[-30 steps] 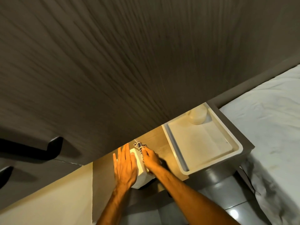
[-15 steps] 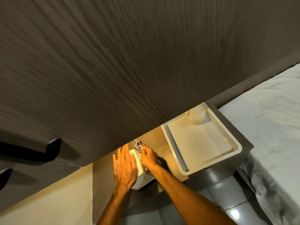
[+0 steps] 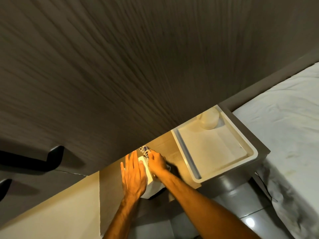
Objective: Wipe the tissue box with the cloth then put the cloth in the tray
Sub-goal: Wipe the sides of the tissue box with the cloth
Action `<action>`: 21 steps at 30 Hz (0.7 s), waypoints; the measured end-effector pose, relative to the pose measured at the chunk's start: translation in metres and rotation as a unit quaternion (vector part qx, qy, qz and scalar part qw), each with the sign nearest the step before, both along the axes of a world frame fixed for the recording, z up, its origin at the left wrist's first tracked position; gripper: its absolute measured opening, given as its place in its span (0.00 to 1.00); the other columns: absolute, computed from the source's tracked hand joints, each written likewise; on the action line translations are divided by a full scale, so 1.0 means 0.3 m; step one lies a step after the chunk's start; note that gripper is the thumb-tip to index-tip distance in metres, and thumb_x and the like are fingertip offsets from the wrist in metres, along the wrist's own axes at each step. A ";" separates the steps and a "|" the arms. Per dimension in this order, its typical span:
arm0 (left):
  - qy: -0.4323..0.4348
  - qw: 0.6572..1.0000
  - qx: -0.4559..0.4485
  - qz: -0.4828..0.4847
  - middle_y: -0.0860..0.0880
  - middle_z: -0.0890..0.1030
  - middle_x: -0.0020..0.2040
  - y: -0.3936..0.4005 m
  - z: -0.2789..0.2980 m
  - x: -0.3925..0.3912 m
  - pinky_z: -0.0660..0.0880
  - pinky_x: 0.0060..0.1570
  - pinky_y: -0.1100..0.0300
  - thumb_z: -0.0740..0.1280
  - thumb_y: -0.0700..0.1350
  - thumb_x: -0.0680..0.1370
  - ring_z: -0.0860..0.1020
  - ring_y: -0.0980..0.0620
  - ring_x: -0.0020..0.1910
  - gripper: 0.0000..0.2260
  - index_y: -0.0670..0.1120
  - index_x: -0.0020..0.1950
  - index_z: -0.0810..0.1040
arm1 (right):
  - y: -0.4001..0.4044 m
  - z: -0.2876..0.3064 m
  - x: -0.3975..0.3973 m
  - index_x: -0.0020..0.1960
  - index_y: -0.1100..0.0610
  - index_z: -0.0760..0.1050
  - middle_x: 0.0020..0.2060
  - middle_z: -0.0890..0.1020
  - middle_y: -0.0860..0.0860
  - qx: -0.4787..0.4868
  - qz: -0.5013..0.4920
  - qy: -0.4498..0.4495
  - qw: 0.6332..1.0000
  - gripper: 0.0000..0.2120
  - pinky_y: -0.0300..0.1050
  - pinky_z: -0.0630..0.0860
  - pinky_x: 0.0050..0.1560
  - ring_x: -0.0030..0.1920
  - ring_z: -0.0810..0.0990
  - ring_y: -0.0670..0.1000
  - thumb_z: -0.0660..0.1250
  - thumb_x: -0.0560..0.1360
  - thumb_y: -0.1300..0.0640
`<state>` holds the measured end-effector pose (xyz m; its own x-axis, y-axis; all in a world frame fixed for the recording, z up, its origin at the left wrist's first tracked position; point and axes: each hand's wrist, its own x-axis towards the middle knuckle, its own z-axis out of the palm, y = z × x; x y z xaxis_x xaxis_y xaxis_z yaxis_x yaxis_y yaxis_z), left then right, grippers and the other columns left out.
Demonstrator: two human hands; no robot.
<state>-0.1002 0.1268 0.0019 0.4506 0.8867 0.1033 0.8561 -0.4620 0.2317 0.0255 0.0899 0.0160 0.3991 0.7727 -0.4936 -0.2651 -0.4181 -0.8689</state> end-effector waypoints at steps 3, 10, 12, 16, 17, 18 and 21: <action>0.026 1.000 0.007 -0.002 0.47 0.60 0.80 -0.007 0.001 -0.005 0.43 0.78 0.45 0.42 0.59 0.82 0.52 0.49 0.80 0.28 0.47 0.80 0.55 | -0.061 -0.059 -0.026 0.60 0.55 0.79 0.54 0.82 0.56 -0.047 -0.008 -0.013 0.999 0.19 0.48 0.71 0.56 0.55 0.78 0.53 0.52 0.84 0.50; 0.031 0.999 0.013 -0.012 0.46 0.61 0.80 -0.008 0.002 -0.005 0.43 0.78 0.45 0.33 0.64 0.80 0.53 0.48 0.80 0.35 0.47 0.80 0.55 | -0.111 -0.050 -0.100 0.67 0.49 0.75 0.61 0.82 0.55 0.015 -0.047 -0.047 0.998 0.18 0.53 0.75 0.64 0.63 0.78 0.55 0.53 0.84 0.48; 0.020 0.999 0.018 -0.018 0.46 0.62 0.79 -0.009 0.002 -0.007 0.42 0.78 0.47 0.32 0.66 0.79 0.52 0.50 0.79 0.37 0.47 0.79 0.56 | -0.062 -0.032 -0.064 0.66 0.50 0.76 0.61 0.82 0.54 0.004 -0.027 -0.048 0.999 0.18 0.49 0.69 0.60 0.63 0.78 0.55 0.52 0.84 0.49; 0.012 1.000 0.000 -0.006 0.47 0.60 0.80 -0.008 0.005 -0.005 0.41 0.78 0.48 0.33 0.67 0.78 0.52 0.51 0.79 0.37 0.48 0.80 0.55 | -0.044 -0.054 -0.020 0.63 0.53 0.78 0.59 0.82 0.56 -0.030 -0.018 -0.020 0.999 0.18 0.54 0.71 0.67 0.63 0.78 0.56 0.52 0.84 0.49; 0.013 1.000 0.000 -0.007 0.47 0.61 0.80 -0.007 0.006 -0.005 0.41 0.78 0.48 0.33 0.67 0.78 0.54 0.49 0.80 0.38 0.47 0.80 0.56 | -0.064 -0.062 -0.026 0.62 0.54 0.78 0.58 0.82 0.56 -0.038 -0.019 -0.023 0.999 0.18 0.55 0.72 0.68 0.62 0.78 0.56 0.52 0.84 0.50; 0.015 1.000 0.002 -0.009 0.46 0.62 0.79 -0.007 0.008 -0.007 0.41 0.77 0.48 0.33 0.68 0.78 0.55 0.47 0.79 0.39 0.47 0.79 0.57 | -0.090 -0.069 -0.040 0.62 0.54 0.78 0.58 0.82 0.56 -0.040 -0.021 -0.029 0.999 0.18 0.55 0.74 0.66 0.62 0.79 0.56 0.52 0.84 0.50; 0.024 1.000 0.001 -0.009 0.45 0.62 0.79 -0.007 0.012 -0.005 0.43 0.78 0.46 0.32 0.67 0.78 0.55 0.47 0.79 0.39 0.46 0.79 0.57 | -0.171 -0.065 -0.105 0.66 0.51 0.76 0.59 0.81 0.54 -0.021 -0.037 -0.048 0.998 0.18 0.47 0.77 0.59 0.61 0.79 0.53 0.53 0.84 0.48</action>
